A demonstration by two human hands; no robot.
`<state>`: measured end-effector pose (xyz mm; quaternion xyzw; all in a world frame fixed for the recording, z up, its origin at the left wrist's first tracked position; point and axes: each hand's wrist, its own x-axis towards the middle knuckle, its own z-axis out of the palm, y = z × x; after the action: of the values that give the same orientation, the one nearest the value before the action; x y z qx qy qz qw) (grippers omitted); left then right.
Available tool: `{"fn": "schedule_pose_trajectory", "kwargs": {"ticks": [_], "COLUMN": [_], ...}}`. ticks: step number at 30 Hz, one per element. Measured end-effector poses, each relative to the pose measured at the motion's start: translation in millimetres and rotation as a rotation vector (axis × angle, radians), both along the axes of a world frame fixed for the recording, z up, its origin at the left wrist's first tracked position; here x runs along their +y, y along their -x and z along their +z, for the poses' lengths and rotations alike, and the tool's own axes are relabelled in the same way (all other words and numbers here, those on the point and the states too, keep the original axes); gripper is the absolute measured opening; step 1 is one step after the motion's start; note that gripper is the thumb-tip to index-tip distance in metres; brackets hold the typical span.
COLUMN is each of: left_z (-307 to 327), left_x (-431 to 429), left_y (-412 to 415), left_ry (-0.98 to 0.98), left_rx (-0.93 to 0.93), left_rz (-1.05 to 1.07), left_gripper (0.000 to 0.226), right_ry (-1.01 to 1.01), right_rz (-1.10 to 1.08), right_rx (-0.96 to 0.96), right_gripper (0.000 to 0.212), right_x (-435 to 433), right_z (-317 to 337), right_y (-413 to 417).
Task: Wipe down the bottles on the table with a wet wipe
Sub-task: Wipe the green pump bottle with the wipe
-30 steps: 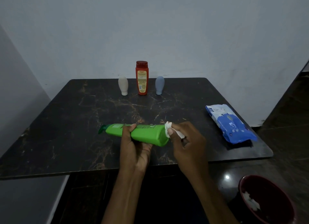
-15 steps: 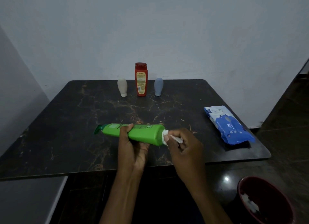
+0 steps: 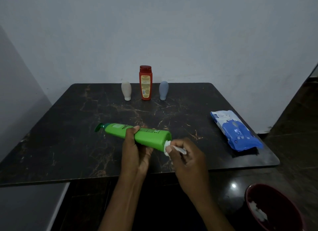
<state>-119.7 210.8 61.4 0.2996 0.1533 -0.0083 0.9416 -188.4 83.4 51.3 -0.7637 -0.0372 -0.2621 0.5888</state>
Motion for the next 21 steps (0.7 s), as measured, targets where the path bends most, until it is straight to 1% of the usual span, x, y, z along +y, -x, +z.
{"fn": "schedule_pose_trajectory", "kwargs": {"ticks": [1,2,4,6,7,10,12,15,18,19,21], "left_z": [-0.7,-0.3,1.2,3.9,6.4,12.4,13.9,16.2,25.2,31.5,47.4], "left_x": [-1.5,-3.2,-6.8,-11.3,-14.5,-27.3,-35.2,-41.3,-38.6,-36.6,-29.7], "left_y": [-2.2,-4.5,-9.4,-14.7,-16.5,-21.4,-26.7,-36.7,-48.9,-53.8,-66.4], "left_ry": [-0.054,-0.133,-0.299,-0.443,-0.523,-0.762,-0.858,-0.88,-0.889,-0.906,-1.008], "left_rx": [0.006,0.009,0.003,-0.015,-0.028,-0.094,-0.162,-0.273,-0.375,-0.397,-0.431], "left_rz": [0.003,0.012,0.049,0.081,0.088,0.099,0.108,0.063,-0.063,-0.111,-0.191], "left_gripper": [0.024,0.036,0.068,0.091,0.095,0.086,0.082,0.075,0.065,0.062,0.052], "right_ry": [-0.019,-0.049,-0.139,-0.259,-0.315,-0.351,-0.349,-0.318,-0.345,-0.364,-0.396], "right_rz": [-0.026,-0.059,-0.112,-0.094,-0.063,-0.051,-0.072,-0.122,-0.163,-0.155,-0.128], "right_rx": [0.03,0.059,0.098,0.14,0.168,0.199,0.192,0.175,0.165,0.181,0.226], "right_gripper": [0.012,0.012,0.011,0.009,0.009,0.009,0.007,0.007,0.011,0.011,0.013], "right_x": [-3.2,-7.3,-14.1,-15.4,-14.1,-9.8,-7.4,-9.9,-20.2,-24.3,-31.0], "right_z": [0.5,0.9,1.6,1.4,-0.1,-7.3,-11.6,-12.8,-7.7,-6.9,-6.4], "right_y": [-4.4,-8.9,-16.1,-20.5,-23.3,-36.0,-46.0,-59.3,-73.6,-79.6,-91.7]}}
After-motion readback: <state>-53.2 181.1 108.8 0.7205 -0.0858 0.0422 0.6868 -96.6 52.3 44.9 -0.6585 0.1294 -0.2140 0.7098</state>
